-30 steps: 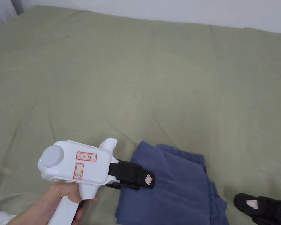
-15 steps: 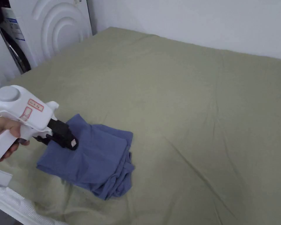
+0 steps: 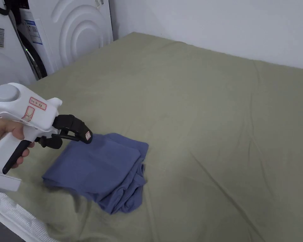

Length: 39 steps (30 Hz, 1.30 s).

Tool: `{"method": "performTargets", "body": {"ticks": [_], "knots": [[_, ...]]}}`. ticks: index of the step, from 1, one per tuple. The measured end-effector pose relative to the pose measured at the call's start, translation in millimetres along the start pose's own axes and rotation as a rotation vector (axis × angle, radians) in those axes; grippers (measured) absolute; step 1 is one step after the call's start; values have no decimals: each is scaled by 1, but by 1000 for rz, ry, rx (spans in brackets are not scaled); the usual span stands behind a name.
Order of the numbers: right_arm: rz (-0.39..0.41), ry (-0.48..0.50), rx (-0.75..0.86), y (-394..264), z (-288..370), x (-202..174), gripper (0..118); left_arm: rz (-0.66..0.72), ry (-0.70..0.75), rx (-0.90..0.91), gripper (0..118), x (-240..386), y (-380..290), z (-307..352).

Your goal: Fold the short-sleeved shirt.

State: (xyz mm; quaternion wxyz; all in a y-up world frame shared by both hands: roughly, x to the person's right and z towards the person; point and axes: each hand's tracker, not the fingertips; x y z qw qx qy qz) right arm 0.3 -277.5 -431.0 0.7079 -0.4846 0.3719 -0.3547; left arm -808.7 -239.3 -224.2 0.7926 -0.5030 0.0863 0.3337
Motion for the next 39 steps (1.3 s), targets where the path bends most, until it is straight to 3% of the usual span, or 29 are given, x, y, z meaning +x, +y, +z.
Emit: {"method": "performTargets", "body": {"ticks": [1,2,3,4,5,6,8,11,13,16,20,22,29,35,39], "knots": [[12,-2,4,0,2,-3,1,-34,-4,46,102,11,-7,5],[24,-4,11,0,6,-7,1,-60,-42,71,69,19,-7,13],[34,1,19,2,11,-7,1,-55,-64,103,10,31,-14,15],[47,3,30,2,16,-11,1,-75,-40,98,0,50,-24,12],[63,10,38,2,22,-15,1,-160,67,164,0,74,-35,14],[80,10,44,2,27,-19,1,-195,68,195,0,93,-41,13],[138,-24,76,6,43,-24,1,-185,-44,200,0,137,-64,6],[304,-208,166,5,61,-46,1,-327,-23,305,0,229,-95,-2],[425,-319,227,2,68,-64,1,-351,-92,360,0,287,-119,-12],[601,-485,322,-8,73,-91,1,-408,-30,491,0,355,-139,-35],[792,-670,471,-21,75,-117,1,-429,-38,618,0,442,-178,-50],[874,-712,542,-24,78,-127,1,-503,-13,678,0,473,-190,-51],[935,-722,702,-19,102,-142,1,-610,33,923,0,522,-224,-23],[955,-730,717,-22,108,-149,2,-620,31,957,1,514,-225,-5],[948,-727,741,-25,107,-153,2,-591,22,962,9,510,-223,0]]}}
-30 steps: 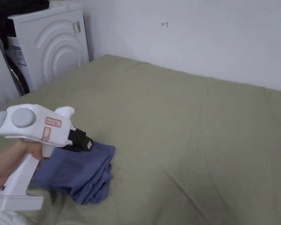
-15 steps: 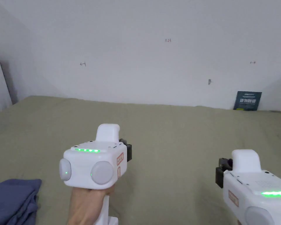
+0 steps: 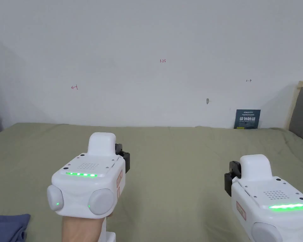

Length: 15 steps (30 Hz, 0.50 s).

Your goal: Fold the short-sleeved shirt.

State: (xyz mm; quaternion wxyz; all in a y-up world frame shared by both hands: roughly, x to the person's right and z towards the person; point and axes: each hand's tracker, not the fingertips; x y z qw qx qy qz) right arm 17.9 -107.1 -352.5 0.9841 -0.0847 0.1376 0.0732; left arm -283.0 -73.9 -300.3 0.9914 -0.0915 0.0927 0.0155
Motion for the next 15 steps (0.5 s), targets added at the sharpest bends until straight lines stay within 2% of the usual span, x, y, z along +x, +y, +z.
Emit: {"method": "performTargets", "body": {"ticks": [3,4,5,6,7,8,12,15], "knots": [[-8,9,-8,0,1,-1,13,-18,13,12,10,-4,-4,6],[-4,15,-5,0,3,-1,32,-27,19,12,30,-4,-5,6],[-2,14,-6,0,3,-1,59,-31,22,6,62,-5,-6,8],[-3,15,-8,0,3,-2,94,-35,21,4,93,-5,-6,8],[-12,19,-17,0,2,-2,118,-31,16,-22,113,-7,-6,6],[-24,19,-24,0,2,-2,118,-27,8,-39,118,-8,-8,6],[-22,3,-13,1,4,-1,118,-80,48,9,118,-8,-12,15],[-16,9,-24,1,4,0,118,-102,62,-43,118,-9,-10,15]]}}
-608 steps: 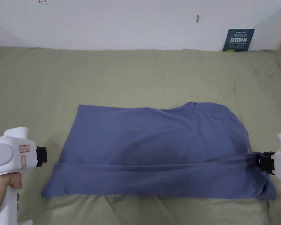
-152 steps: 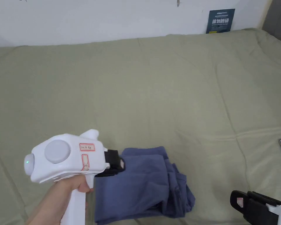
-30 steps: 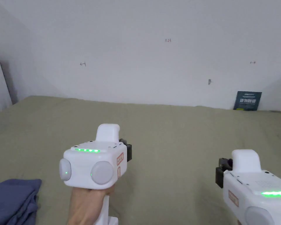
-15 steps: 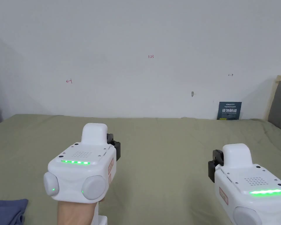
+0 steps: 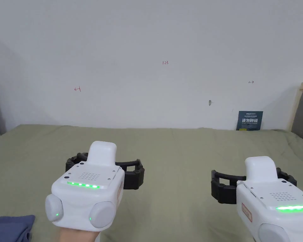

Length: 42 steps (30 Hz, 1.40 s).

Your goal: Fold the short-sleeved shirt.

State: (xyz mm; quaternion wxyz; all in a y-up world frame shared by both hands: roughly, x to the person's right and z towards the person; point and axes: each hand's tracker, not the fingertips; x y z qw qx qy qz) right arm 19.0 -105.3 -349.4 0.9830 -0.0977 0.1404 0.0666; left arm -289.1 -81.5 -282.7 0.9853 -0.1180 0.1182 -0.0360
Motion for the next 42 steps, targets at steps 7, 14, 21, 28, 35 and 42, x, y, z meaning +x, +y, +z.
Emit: {"method": "performTargets", "body": {"ticks": [7,14,21,28,35,42], "knots": [[11,-3,1,4,9,-2,118,109,-38,-34,118,-7,7,18],[-16,5,-9,9,16,-4,118,35,-49,-46,118,0,20,32],[-15,27,6,18,25,-7,118,-1,0,-54,118,2,27,29],[20,22,29,26,30,-12,118,127,10,-120,118,-9,36,30],[21,0,54,27,34,-12,118,139,-26,7,118,-23,22,34],[15,-5,56,28,34,-12,118,121,-75,50,118,-30,17,40]]}}
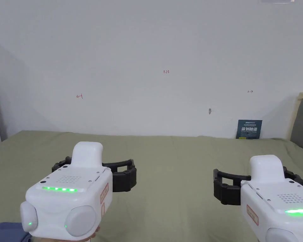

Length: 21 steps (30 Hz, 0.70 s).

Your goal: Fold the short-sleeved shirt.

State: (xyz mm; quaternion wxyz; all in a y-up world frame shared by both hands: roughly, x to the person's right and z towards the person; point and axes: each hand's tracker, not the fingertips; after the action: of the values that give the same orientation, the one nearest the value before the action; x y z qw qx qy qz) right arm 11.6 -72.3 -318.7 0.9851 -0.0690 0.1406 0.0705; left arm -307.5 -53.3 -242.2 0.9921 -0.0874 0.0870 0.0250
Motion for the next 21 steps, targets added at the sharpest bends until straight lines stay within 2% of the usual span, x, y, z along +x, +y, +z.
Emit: {"method": "performTargets", "body": {"ticks": [4,9,21], "knots": [[-20,10,1,0,1,2,118,-8,17,1,118,1,0,1],[8,0,5,1,4,2,118,-31,25,-3,118,4,1,3],[1,-9,4,4,7,8,118,-39,55,0,118,5,1,6]]}}
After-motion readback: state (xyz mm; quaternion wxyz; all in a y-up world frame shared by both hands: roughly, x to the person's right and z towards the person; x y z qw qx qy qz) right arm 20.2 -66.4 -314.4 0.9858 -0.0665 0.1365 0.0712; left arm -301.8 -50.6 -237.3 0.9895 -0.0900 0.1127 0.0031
